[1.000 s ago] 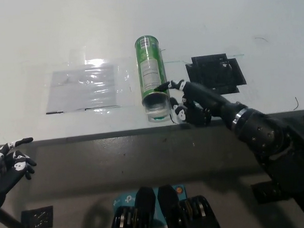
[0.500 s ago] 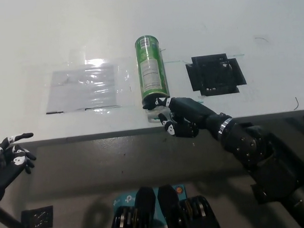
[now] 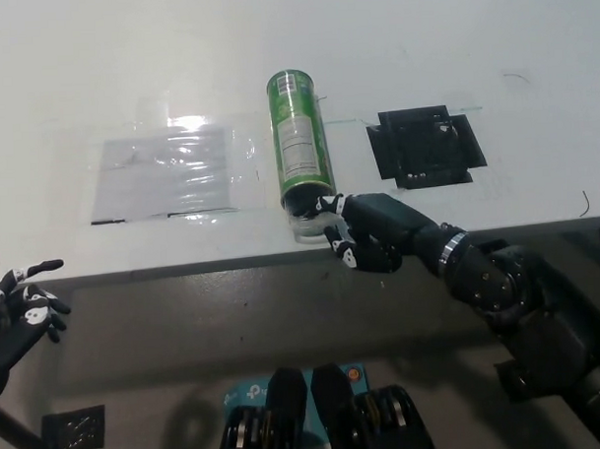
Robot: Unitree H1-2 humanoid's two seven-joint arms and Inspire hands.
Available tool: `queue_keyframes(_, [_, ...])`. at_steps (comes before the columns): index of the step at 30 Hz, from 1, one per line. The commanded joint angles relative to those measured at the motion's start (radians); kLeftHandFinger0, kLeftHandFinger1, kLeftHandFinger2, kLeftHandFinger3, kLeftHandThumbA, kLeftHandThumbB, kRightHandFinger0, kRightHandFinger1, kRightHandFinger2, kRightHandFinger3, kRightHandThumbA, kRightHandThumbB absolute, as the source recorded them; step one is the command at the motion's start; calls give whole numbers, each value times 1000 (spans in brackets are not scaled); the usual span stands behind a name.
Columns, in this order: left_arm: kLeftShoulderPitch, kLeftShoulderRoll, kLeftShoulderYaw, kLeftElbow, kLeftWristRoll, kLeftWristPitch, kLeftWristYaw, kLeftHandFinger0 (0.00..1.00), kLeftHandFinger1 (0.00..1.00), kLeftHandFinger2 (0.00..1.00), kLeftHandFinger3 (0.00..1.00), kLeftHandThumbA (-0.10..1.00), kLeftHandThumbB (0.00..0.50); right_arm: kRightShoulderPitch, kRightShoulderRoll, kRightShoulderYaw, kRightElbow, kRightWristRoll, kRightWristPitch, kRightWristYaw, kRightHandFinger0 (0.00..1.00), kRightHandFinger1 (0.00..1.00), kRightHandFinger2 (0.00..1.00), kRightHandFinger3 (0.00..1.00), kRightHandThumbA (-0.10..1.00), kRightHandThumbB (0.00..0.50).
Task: The robot uses its right hand finger to pull out the chips tray kept inside a container in the middle of the desk
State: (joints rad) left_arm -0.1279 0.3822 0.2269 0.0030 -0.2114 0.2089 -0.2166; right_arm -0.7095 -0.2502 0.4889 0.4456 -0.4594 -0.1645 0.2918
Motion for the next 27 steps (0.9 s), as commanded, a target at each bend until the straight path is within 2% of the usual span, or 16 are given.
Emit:
queue_keyframes(1, [-28,35,18,-29,-21,-5,-8,289,299,343,657,-57,100,5,-24,-19,-58,-22,-6,-1,192,223,814,843,-100,229])
queue_keyframes(3, [-28,34,18,-30,-20,-3,-8,292,300,353,655,-51,102,17,-25,-24,-63,-15,-16,1,140,190,811,847,-100,230])
queue_keyframes(4, [-29,36,16,-28,-15,-7,-9,298,304,356,653,-40,109,40,-26,-26,-95,-6,23,26,87,174,796,862,-100,206])
queue_keyframes(7, [-29,34,18,-30,-18,-6,-8,266,279,332,637,-71,96,65,-30,-14,-128,-52,20,7,68,140,782,861,-100,234])
queue_keyframes(8, [-29,35,16,-31,-13,-3,-7,265,275,322,637,-75,96,96,-23,-22,-159,-29,46,26,58,110,814,885,-100,219])
queue_keyframes(9, [-33,38,18,-30,-13,-7,-7,274,284,324,643,-71,96,96,-23,-19,-139,-25,6,15,76,125,814,891,-100,226])
queue_keyframes(10, [-32,38,19,-32,-14,-7,-8,282,290,331,646,-52,102,105,-19,-21,-134,-18,-1,14,144,140,813,895,-100,222])
queue_keyframes(12, [-34,38,19,-26,-15,-8,-8,276,285,323,642,-46,108,123,-18,-19,-155,-22,22,25,106,122,835,903,-100,205])
queue_keyframes(13, [-39,41,20,-27,-15,-4,-8,285,291,331,645,-39,109,127,-14,-22,-150,-22,13,16,87,104,833,891,-100,221])
queue_keyframes(14, [-41,42,22,-21,-20,-12,-13,288,294,336,648,-43,102,137,-12,-21,-167,-24,35,25,62,98,838,891,-100,208])
queue_keyframes(16, [-39,42,21,-31,-15,1,-6,291,300,340,658,-57,94,157,-9,-22,-176,-13,37,30,85,130,831,889,-100,204])
queue_keyframes(21, [-42,41,20,-28,-12,-5,-7,282,286,324,657,-72,97,176,-1,-26,-169,-14,21,18,2,50,835,877,-100,218])
queue_keyframes(24, [-42,41,20,-28,-11,-5,-5,291,292,326,661,-57,103,180,1,-30,-176,-16,26,16,0,24,841,875,-100,226])
queue_keyframes(27, [-43,40,22,-28,-19,0,-10,284,289,326,653,-64,99,186,-2,-31,-208,-15,73,45,20,61,860,894,-100,213])
